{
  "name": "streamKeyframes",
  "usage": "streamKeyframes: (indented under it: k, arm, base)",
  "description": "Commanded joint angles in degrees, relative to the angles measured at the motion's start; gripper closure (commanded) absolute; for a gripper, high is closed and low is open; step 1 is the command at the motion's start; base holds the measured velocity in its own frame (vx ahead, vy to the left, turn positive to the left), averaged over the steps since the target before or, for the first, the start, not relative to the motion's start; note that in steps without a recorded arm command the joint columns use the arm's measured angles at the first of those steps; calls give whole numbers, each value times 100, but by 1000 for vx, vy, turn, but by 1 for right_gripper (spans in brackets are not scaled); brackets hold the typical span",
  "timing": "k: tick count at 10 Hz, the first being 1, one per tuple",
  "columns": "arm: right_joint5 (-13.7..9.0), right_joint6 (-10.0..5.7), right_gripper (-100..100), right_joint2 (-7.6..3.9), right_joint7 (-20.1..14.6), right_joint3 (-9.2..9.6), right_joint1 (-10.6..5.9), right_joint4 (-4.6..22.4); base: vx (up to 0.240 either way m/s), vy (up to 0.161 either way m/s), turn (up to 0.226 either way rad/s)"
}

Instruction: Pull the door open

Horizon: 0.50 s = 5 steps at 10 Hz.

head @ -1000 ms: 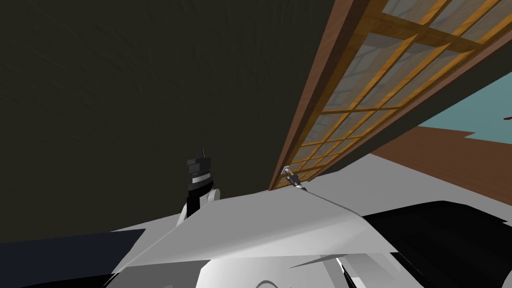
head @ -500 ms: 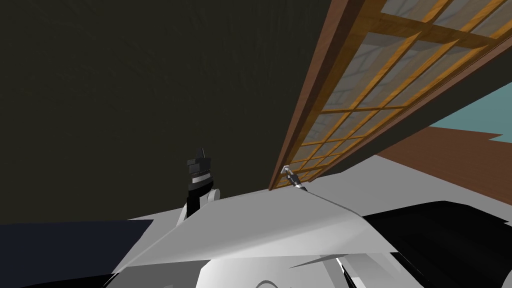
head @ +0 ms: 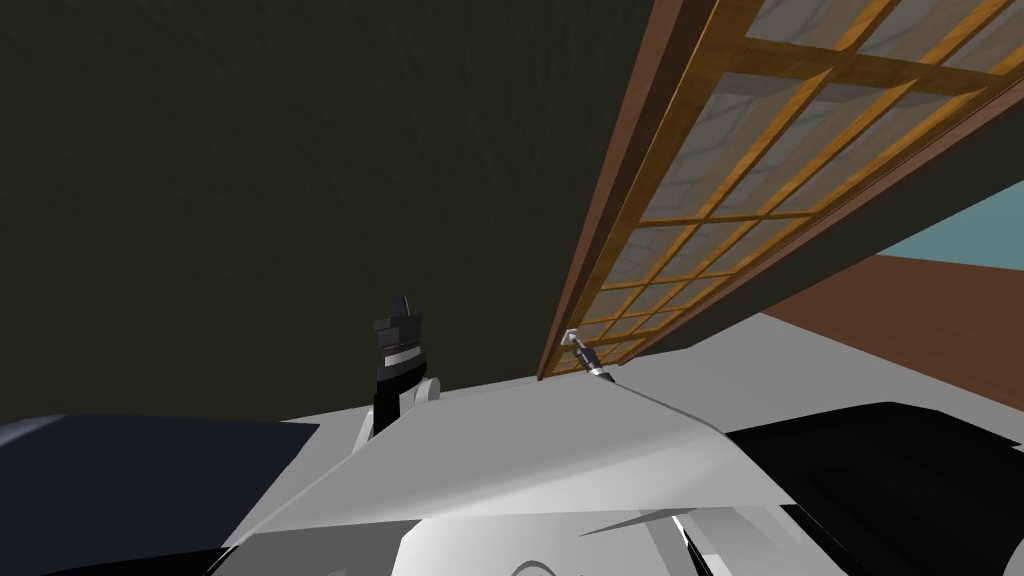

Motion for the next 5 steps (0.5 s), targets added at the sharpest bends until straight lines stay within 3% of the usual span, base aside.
streamKeyframes:
  k: [1,2,5]
  arm:
    - [-103,6,100,5,-271,70,-13,-15]
    - [-156,18,-100,12,-313,69,-17,3]
    - [-386,56,-100,30,-723,139,-63,16]
  base:
    - [-37,-12,77]
    - [-46,-15,48]
    - [-65,-22,75]
